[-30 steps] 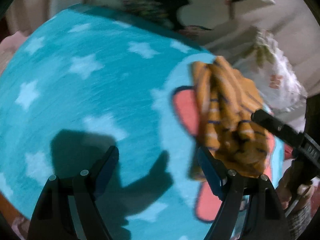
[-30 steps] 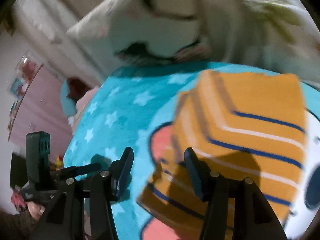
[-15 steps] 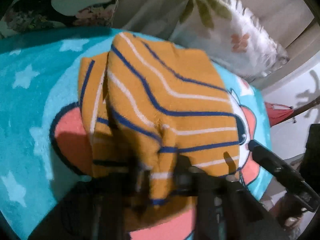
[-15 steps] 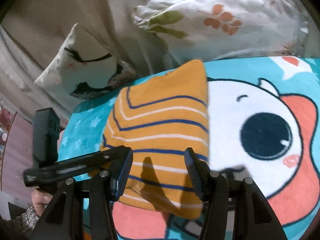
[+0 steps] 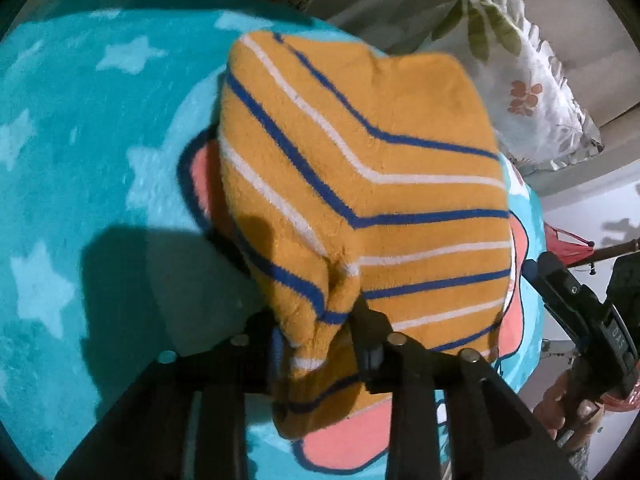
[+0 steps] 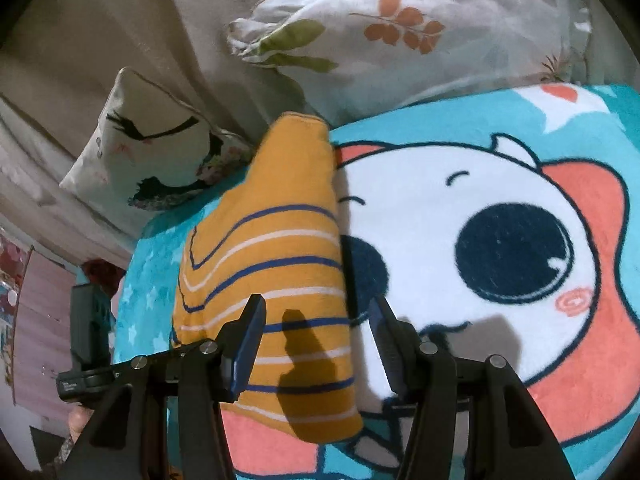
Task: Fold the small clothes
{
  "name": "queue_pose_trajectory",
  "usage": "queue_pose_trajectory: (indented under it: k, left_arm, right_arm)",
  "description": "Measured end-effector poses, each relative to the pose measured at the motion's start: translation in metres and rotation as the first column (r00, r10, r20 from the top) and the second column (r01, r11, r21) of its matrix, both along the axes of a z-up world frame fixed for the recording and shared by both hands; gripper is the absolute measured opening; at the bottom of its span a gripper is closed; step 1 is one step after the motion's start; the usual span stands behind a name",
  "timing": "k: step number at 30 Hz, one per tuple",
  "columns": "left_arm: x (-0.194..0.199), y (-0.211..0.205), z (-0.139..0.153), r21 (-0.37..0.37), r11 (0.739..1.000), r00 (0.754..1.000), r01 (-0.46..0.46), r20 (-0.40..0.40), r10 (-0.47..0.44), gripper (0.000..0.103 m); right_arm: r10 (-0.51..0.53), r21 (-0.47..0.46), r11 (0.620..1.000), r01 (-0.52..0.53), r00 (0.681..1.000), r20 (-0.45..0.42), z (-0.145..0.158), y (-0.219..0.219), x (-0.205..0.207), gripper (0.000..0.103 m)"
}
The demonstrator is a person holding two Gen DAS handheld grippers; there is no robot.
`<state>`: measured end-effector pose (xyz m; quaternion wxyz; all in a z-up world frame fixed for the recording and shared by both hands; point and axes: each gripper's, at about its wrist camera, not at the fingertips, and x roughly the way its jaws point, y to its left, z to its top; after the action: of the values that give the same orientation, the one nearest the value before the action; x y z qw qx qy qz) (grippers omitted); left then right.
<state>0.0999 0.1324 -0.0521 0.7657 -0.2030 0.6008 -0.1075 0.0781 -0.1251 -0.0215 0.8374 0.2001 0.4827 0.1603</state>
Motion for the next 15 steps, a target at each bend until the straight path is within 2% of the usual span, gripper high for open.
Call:
queue_pose_trajectory:
  k: [2,5,6,8,11,13,15]
  left_arm:
    - [-0.002,0.000,0.010,0.017,1.000,1.000,0.006,0.031,-0.006,0.043]
    - [-0.010,0.013,0.024,0.005,1.000,0.998,-0.009,0.061,0.008,0.045]
    - [-0.013,0.021,0.028,-0.004,1.000,0.997,-0.022,0.080,0.023,0.045]
    - [-0.009,0.031,0.034,-0.001,0.999,0.993,-0.053,0.108,0.053,0.051]
    - [0.009,0.043,0.032,0.000,0.994,0.988,-0.105,0.117,0.105,0.051]
    - [0.027,0.050,0.028,-0.025,0.990,0.980,-0.141,0.136,0.143,0.051]
    - [0.048,0.053,0.020,-0.018,0.984,0.975,-0.178,0.132,0.179,0.051]
  right_arm:
    - [0.002,-0.015,1.000,-0.002,1.000,0.019,0.006,0.005,0.002,0.058]
    - [0.029,-0.053,0.998,-0.025,0.997,0.072,0.021,0.015,0.006,0.043]
    - [0.043,-0.061,0.997,-0.038,0.996,0.081,0.025,0.019,0.009,0.042]
    - [0.077,-0.074,0.995,-0.070,0.992,0.098,0.033,0.029,0.016,0.040]
    - [0.123,-0.090,0.990,-0.113,0.986,0.113,0.037,0.049,0.031,0.040]
    - [0.157,-0.102,0.984,-0.147,0.983,0.100,0.031,0.066,0.047,0.040]
    - [0.174,-0.135,0.977,-0.163,0.982,0.074,0.019,0.080,0.062,0.040]
